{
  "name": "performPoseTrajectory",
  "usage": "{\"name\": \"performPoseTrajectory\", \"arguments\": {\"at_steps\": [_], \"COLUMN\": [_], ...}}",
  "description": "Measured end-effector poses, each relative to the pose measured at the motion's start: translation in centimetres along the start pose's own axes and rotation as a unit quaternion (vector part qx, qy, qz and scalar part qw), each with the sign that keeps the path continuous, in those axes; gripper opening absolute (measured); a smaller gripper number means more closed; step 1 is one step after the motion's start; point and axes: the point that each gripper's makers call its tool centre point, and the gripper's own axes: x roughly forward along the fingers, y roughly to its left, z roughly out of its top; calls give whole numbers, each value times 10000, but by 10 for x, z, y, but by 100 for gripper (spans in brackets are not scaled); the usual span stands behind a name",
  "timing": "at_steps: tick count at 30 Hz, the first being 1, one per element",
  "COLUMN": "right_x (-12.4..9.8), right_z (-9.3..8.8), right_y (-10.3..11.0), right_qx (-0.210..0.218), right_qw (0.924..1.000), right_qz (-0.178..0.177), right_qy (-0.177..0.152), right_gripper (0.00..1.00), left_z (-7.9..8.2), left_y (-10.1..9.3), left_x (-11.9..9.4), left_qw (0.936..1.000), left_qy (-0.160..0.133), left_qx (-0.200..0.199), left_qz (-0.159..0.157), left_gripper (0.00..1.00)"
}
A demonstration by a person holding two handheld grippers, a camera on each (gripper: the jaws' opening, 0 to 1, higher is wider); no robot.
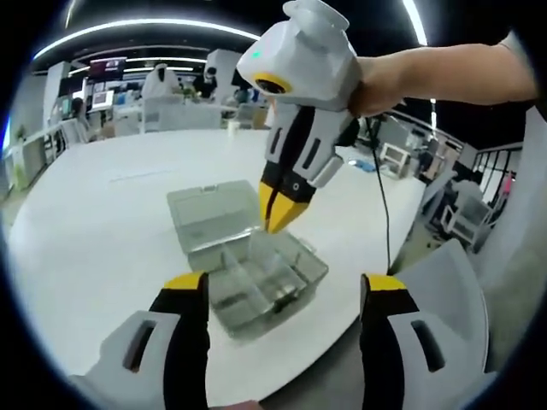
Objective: Insert the divider into the dual guide fixture by aligning both edges with the guide slots and pushing it downward to the bottom, including one-sided entry, uneven engagement, binding, and posture correction.
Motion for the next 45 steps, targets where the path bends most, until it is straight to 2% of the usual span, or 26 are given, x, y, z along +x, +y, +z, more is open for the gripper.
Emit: {"name": "performPoseTrajectory", "arguments": {"at_steps": [29, 45], "right_x": [19, 20], "right_z": [-6, -5], "right_y": [-6, -9], "right_qx": [-44, 30], "right_qw": [9998, 9999], "right_qz": [89, 104], "right_qy": [184, 133], "right_gripper": [0, 0], "left_z": [1, 2], "left_y": [4, 10], "left_x": [-2, 1], "left_qw": [9999, 9999], "left_qy": [13, 12], "left_qx": [-97, -104], "left_qz": [24, 15], "left_gripper": [70, 70]}}
